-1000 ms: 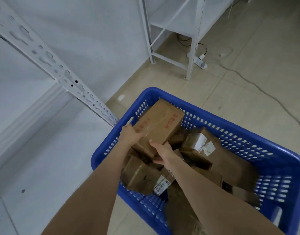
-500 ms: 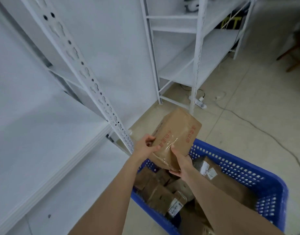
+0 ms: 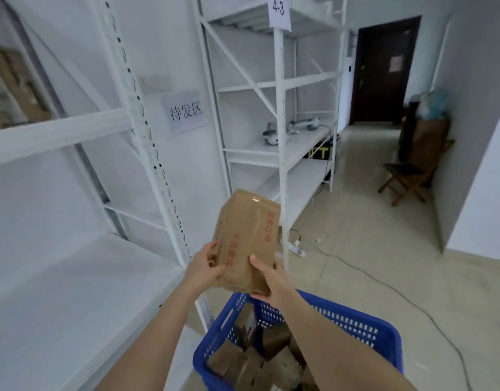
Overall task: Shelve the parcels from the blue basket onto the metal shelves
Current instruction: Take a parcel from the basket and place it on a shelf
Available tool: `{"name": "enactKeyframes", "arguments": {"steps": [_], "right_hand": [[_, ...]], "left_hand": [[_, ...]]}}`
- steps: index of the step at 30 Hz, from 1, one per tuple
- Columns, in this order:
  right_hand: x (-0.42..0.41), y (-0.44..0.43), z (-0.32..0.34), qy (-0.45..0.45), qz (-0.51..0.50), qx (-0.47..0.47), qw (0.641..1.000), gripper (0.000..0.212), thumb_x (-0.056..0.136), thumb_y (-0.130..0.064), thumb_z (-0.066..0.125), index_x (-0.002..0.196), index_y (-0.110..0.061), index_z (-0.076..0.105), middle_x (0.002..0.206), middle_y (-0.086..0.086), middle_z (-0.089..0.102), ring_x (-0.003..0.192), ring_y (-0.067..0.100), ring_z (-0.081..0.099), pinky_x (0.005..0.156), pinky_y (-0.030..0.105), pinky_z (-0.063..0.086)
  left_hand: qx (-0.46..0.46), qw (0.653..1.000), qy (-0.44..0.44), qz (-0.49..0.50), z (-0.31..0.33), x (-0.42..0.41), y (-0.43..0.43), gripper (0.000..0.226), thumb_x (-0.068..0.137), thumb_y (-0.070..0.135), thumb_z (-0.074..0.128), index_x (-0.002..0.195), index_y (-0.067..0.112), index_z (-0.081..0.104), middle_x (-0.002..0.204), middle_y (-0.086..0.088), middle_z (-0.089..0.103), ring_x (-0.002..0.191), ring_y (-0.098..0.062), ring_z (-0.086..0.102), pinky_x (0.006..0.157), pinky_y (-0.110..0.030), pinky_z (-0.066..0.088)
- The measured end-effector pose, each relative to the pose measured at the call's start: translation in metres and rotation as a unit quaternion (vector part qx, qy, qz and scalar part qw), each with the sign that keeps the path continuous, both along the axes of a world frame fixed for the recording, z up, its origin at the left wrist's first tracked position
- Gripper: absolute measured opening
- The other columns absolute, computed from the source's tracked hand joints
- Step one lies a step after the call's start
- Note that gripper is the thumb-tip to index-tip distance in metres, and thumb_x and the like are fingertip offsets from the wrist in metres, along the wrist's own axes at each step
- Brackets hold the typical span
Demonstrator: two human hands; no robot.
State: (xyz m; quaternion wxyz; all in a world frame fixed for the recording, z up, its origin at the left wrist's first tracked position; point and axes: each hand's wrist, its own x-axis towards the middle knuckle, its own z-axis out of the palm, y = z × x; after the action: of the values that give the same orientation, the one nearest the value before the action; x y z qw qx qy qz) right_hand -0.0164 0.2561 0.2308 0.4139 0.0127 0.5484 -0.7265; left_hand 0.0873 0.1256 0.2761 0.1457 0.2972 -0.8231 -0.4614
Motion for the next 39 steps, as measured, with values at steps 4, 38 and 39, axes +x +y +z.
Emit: {"name": "enactKeyframes", "arguments": {"steps": [4,38,39], "right_hand": [[0.031,-0.009,0.011,0.016,0.034,0.001,0.999,0.059,0.083,-0.044,0.071,0.131,-0.023,0.043,0.127,0.006,0.053,0.113,0.031,0.053,0.093,0.056,0.050],[0.049,0.073,0.008,0.300,0.152,0.016,0.942,0.051,0.093,-0.008,0.060,0.137,-0.030,0.048,0.118,-0.010,0.056,0.114,0.014,0.053,0.102,0.041,0.044],[0.047,0.076,0.010,0.259,0.156,0.006,0.953,0.052,0.094,-0.011,0.058,0.141,-0.029,0.044,0.117,-0.011,0.056,0.113,0.015,0.054,0.104,0.044,0.042]], "left_hand": [[0.047,0.997,0.022,0.057,0.001,0.047,-0.006,0.071,0.079,0.022,0.076,0.140,0.017,0.039,0.119,-0.005,0.057,0.102,-0.018,0.057,0.087,-0.035,0.053],[0.224,0.936,0.121,0.244,-0.023,0.087,0.084,0.067,0.077,0.032,0.077,0.131,0.012,0.042,0.118,0.002,0.055,0.102,-0.017,0.055,0.083,-0.033,0.046],[0.208,0.940,0.123,0.241,-0.021,0.085,0.086,0.067,0.078,0.026,0.077,0.132,0.013,0.040,0.119,0.002,0.054,0.102,-0.017,0.054,0.082,-0.032,0.045]]}}
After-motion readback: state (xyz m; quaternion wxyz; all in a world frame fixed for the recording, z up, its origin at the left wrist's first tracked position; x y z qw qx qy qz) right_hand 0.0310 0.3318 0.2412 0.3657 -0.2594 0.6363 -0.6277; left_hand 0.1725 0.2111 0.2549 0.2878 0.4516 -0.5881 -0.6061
